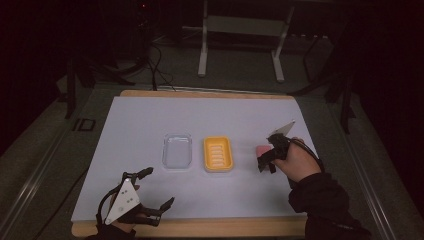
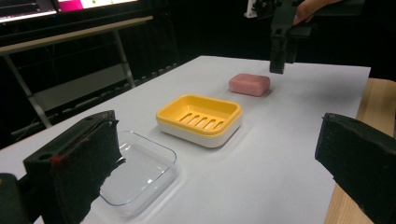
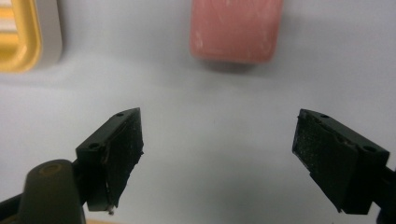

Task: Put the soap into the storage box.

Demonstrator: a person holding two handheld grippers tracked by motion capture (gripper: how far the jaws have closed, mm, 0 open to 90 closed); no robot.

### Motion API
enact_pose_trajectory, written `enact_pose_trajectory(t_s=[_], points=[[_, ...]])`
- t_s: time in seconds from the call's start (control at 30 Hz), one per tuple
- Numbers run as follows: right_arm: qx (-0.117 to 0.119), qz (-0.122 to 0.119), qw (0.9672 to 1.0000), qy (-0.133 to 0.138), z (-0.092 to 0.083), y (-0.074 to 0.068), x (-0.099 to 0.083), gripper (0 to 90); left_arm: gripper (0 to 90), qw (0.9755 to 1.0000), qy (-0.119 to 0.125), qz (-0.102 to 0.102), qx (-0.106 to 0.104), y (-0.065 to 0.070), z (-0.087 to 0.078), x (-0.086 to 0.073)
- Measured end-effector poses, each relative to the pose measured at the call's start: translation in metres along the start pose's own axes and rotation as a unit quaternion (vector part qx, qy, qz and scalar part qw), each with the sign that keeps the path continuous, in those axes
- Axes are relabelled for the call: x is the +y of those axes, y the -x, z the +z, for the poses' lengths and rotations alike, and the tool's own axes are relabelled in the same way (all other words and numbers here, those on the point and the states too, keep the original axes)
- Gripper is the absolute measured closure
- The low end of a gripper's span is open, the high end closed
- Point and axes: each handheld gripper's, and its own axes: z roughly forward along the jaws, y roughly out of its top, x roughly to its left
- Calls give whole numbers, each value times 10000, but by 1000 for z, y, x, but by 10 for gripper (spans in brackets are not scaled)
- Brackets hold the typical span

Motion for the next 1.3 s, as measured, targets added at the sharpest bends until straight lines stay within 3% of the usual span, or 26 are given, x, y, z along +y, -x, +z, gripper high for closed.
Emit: enact_pose_trajectory(t_s=[0.5, 0.53, 0.6, 0.67, 1.03, 1.3], points=[[-189, 6, 9995, 255, 14, -2, 37, 229, 6, 10000, -39, 29, -29, 0, 1, 0], [-182, -13, 9995, 252, 16, -1, 42, 292, 6, 10000, -40, 29, -27, 0, 1, 0], [-195, -68, 9994, 294, 18, -1, 44, 301, 6, 10000, -32, 26, -30, 0, 1, 0], [-352, -125, 9985, 403, 21, -1, 48, 304, 6, 10000, -35, 27, -34, 0, 0, 0], [-429, -90, 9985, 329, 41, 1, 59, 278, 6, 10000, -33, 34, -48, 0, 0, 0], [-627, -174, 9972, 359, 52, -2, 59, 325, 6, 10000, -46, 40, -59, 1, 1, 0]])
